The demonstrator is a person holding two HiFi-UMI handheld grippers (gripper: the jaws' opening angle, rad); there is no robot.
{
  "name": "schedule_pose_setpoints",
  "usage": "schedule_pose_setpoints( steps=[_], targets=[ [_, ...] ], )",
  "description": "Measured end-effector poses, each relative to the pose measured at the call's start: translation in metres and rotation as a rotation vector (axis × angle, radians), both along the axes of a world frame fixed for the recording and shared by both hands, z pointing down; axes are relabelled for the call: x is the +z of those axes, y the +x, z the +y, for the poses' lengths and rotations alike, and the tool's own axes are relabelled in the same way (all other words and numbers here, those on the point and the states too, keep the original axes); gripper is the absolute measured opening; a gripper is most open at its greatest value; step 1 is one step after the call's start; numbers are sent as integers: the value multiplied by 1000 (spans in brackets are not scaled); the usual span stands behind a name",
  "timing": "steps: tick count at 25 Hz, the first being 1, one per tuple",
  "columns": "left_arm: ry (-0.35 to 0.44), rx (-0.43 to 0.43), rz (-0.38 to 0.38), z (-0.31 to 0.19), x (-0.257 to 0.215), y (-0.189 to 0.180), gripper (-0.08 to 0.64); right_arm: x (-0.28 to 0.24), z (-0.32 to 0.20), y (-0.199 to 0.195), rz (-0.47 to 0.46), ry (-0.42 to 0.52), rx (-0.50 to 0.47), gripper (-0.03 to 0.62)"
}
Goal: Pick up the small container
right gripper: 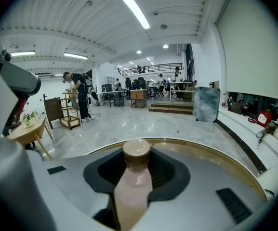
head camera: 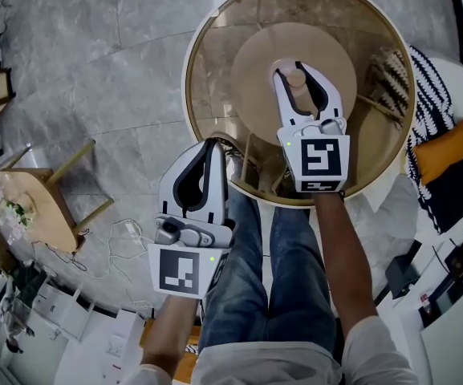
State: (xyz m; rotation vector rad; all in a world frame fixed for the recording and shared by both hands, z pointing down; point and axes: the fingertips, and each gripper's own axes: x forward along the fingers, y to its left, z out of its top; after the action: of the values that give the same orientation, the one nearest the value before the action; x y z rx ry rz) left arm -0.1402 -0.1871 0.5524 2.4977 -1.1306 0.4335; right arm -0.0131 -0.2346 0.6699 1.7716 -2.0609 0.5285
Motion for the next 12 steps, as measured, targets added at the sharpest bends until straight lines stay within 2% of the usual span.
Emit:
schedule_pose_setpoints(
  steps=[12],
  targets=[
    [0,2,-8,21,-24,12,15,-30,19,11,-16,-3,-24,140]
  ],
)
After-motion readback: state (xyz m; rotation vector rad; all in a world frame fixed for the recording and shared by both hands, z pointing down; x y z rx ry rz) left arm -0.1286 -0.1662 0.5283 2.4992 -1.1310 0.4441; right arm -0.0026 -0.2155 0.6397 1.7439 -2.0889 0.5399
